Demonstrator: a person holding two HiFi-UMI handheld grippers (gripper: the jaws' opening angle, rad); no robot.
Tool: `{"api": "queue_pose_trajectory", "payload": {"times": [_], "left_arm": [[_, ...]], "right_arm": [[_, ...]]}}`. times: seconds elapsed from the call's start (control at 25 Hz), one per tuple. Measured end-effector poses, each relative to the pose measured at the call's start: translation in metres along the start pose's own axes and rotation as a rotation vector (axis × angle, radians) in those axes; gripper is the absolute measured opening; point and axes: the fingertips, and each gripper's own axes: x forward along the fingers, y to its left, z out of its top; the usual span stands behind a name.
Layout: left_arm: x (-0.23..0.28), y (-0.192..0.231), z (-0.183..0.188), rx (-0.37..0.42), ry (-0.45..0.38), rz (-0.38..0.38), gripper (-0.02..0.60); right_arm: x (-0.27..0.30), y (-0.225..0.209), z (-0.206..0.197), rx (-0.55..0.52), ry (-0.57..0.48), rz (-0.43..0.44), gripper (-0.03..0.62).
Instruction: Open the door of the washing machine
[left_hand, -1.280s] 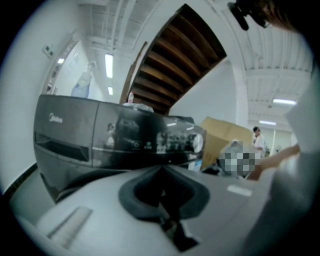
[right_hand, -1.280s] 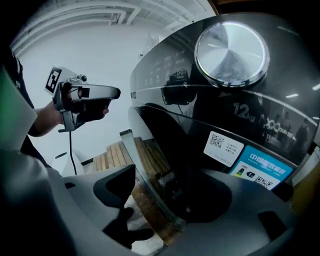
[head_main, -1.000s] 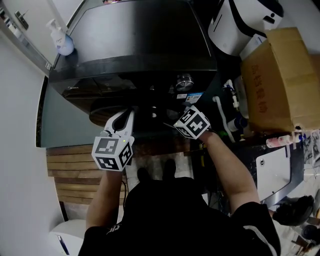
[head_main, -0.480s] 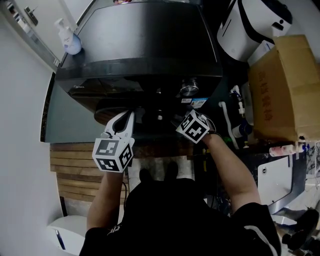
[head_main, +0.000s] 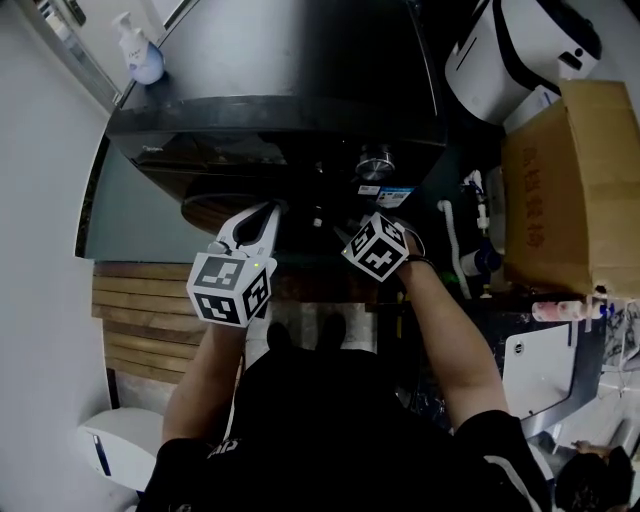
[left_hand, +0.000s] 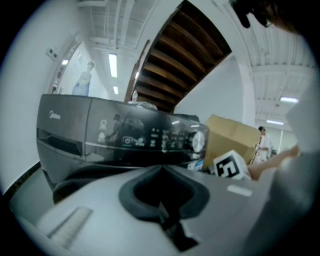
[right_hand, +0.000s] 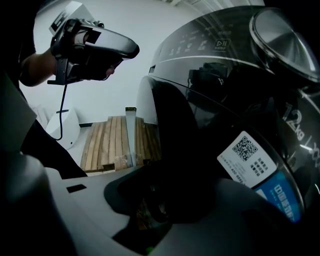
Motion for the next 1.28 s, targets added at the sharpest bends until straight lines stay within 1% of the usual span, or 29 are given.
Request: {"api": "queue_pose_trajectory", "payload": {"times": [0.12,0.28,0.48,0.68,0.88,1.12,1.2,1.28], "left_arm": [[-0.003,-0.006,-0.001,-0.029,-0.007,0.006,0.009],[-0.01,-0.008,-0.006,-0.038,-0.003,0.044,0.009],[-0.016,-0.011,-0.016,-0.049,0.015,0.075,0.009],[-0.027,-0.016,-0.035,-0.064,0.042,0.059,0.009],[-0.049,-0.013,-0.049,-0.058,0.061,0.038,0.009],[-0.078,0.004,-0.064,-0.081,0.071,0.044,0.009],[-0.083,0.006,-0.067,-0.088,0.073,0.038,0.009],[-0.088,0.01,-0.07,-0.092,0.075,0.039,0.009]], "right_arm": [[-0.002,0.0,0.0,0.013,-0.014,0.015,0.12],[-0.004,-0.001,0.002,0.061,-0.057,0.011,0.12],[-0.006,-0.002,0.003,0.128,-0.085,-0.043,0.132],[-0.005,-0.001,0.004,0.161,-0.098,-0.094,0.143],[-0.005,-0.003,0.003,0.198,-0.086,-0.156,0.163],[-0.003,0.0,0.002,0.229,-0.083,-0.173,0.163],[-0.009,0.011,0.002,0.224,-0.097,-0.182,0.17],[-0.015,0.036,0.002,0.23,-0.151,-0.183,0.163]]}}
